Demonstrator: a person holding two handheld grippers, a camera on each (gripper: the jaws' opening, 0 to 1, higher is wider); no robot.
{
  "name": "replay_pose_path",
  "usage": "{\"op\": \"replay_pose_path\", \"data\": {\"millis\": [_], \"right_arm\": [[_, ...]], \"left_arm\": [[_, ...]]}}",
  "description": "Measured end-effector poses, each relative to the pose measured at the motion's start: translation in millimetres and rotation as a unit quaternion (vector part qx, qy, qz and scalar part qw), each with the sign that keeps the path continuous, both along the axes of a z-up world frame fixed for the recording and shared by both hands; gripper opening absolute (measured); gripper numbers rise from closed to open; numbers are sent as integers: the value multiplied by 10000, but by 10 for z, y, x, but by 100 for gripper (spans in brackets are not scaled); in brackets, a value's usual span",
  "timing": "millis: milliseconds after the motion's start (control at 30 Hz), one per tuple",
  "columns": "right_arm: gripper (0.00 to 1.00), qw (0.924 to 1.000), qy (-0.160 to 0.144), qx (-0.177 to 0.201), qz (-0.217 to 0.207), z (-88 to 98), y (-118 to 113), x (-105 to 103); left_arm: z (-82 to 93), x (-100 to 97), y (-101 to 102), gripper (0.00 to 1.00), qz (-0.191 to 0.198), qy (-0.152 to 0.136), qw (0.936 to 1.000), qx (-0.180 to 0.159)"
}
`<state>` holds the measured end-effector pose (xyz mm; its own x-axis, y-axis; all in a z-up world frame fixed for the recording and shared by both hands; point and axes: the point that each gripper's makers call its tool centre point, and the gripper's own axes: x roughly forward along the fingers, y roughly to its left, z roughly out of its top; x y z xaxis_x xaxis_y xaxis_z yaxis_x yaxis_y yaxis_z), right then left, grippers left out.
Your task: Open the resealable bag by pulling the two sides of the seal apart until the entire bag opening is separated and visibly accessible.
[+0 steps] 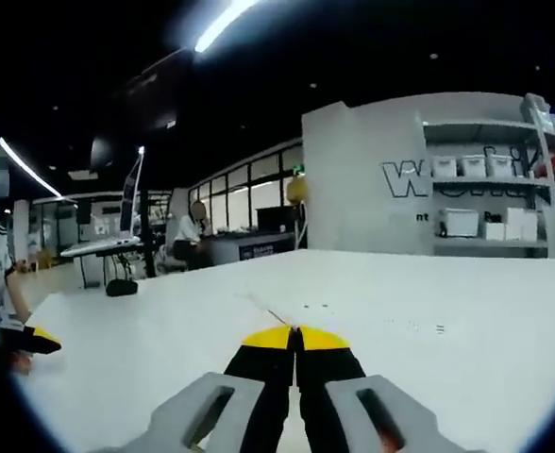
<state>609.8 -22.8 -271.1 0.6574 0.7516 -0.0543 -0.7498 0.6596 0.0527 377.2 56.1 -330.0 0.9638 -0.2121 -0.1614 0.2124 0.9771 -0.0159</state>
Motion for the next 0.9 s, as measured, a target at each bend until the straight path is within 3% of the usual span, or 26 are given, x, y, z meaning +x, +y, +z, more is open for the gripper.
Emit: {"op": "replay_pose_path", "data": {"millis": [500,900], "right_arm": [[0,9993,118,343,133,118,-20,-178],[0,9987,190,472,62,84,-111,-252]], "left_arm": [[-14,-3,2,92,8,8,10000,2],[-12,-4,0,92,12,15,10000,14]]}}
